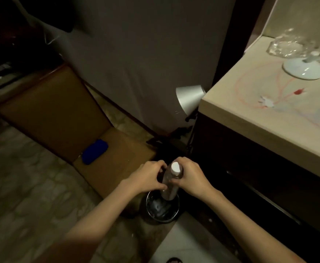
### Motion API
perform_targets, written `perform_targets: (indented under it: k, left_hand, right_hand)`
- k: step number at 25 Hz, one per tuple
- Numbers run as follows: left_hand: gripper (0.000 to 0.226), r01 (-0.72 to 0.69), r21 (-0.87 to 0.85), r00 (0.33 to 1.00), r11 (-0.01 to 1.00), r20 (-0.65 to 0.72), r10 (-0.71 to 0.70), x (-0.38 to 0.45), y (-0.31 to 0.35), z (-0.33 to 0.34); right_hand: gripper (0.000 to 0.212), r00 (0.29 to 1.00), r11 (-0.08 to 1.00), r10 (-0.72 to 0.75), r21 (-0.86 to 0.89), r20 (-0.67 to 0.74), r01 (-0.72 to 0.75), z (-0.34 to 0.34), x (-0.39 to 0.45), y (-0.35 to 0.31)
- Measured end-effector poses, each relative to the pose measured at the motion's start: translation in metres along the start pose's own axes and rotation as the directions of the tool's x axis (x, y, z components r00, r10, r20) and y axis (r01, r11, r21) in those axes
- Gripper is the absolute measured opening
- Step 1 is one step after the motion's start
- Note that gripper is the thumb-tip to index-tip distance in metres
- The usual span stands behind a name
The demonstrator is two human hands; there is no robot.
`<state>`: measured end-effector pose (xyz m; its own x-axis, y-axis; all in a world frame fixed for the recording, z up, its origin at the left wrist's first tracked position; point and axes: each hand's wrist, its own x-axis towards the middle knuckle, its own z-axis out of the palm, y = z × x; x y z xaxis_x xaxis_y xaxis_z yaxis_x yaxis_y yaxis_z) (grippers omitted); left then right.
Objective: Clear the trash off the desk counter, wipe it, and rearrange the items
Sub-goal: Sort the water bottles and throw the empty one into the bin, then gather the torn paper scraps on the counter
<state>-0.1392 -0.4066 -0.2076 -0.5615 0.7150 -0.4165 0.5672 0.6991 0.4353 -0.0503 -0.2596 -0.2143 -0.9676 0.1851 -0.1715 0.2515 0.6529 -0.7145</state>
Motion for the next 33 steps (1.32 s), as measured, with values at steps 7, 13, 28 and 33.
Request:
perform_targets:
  k: [7, 13, 28, 33]
  left_hand:
    - [0.053, 0.048, 0.232, 0.996, 0.971, 0.058, -0.063, 0.024, -0.04, -0.012]
    - [0.042, -0.078, 0.276, 0.997, 0.958, 0.029, 0.073, 0.026, 0.01, -0.081]
    - [0.037, -0.529, 0.464, 0.809, 0.711, 0.024, 0.587, 0.04, 0.302, -0.138]
    - [0.032, -0.479, 0.433, 0.843, 0.764, -0.017, 0.538, 0.067, 0.367, -0.13]
  right_hand:
    - [0.057, 0.987, 0.992, 0.073, -0.115, 0.14, -0.057, 0.009, 0.037, -0.001]
    - [0.043, 0.992, 0.985, 0.008, -0.17, 0.127, 0.013, -0.069, 0.032, -0.028]
    - [0.041, 0.925, 0.925, 0.066, -0.326, -0.374, -0.197, -0.28, -0.151, -0.004]
    - [0.038, 0.905, 0.927, 0.087, -0.299, -0.416, -0.227, -0.334, -0.185, 0.046]
